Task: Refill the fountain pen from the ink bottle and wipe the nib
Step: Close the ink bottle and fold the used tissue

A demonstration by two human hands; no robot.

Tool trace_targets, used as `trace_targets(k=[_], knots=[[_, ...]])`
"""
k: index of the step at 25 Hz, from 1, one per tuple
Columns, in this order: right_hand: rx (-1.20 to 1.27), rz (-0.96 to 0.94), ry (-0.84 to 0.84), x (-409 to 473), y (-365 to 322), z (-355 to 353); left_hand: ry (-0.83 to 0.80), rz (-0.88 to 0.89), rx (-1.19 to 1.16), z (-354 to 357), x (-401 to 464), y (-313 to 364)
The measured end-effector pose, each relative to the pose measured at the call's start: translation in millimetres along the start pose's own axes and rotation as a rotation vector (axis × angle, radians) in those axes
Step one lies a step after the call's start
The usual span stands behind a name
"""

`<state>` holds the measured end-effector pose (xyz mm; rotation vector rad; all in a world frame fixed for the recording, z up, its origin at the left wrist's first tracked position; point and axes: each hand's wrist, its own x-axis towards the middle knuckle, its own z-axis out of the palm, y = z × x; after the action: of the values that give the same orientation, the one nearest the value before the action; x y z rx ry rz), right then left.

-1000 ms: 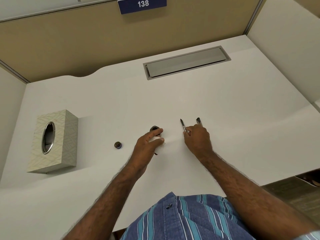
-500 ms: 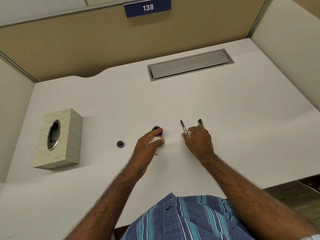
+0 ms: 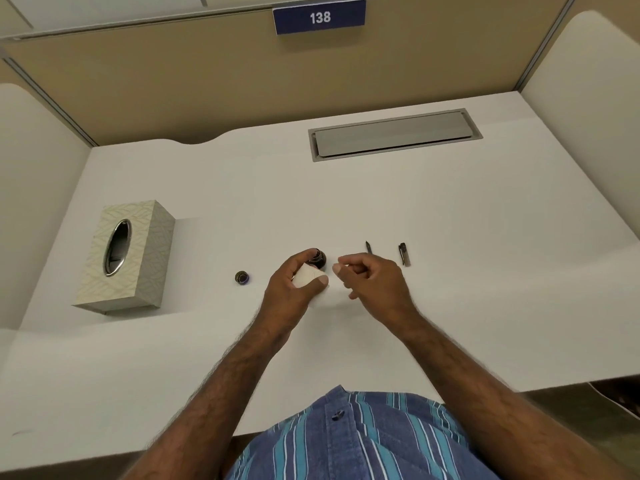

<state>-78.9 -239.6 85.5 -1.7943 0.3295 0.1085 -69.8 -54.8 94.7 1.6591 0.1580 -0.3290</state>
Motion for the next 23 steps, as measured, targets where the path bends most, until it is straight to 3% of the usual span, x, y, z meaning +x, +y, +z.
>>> trace_targets(k=[4, 12, 23], knots=[[0.058, -0.068, -0.196, -11, -14, 0, 0.087, 0.008, -0.013, 5, -8, 3], [0.047, -0.042, -0.366, -12, -13, 3, 0.179, -0.033, -0.040, -2, -35, -10], [-0.068, -0.082, -0.532, -21, -27, 76, 0.499, -0.103, -0.102, -67, -88, -45]])
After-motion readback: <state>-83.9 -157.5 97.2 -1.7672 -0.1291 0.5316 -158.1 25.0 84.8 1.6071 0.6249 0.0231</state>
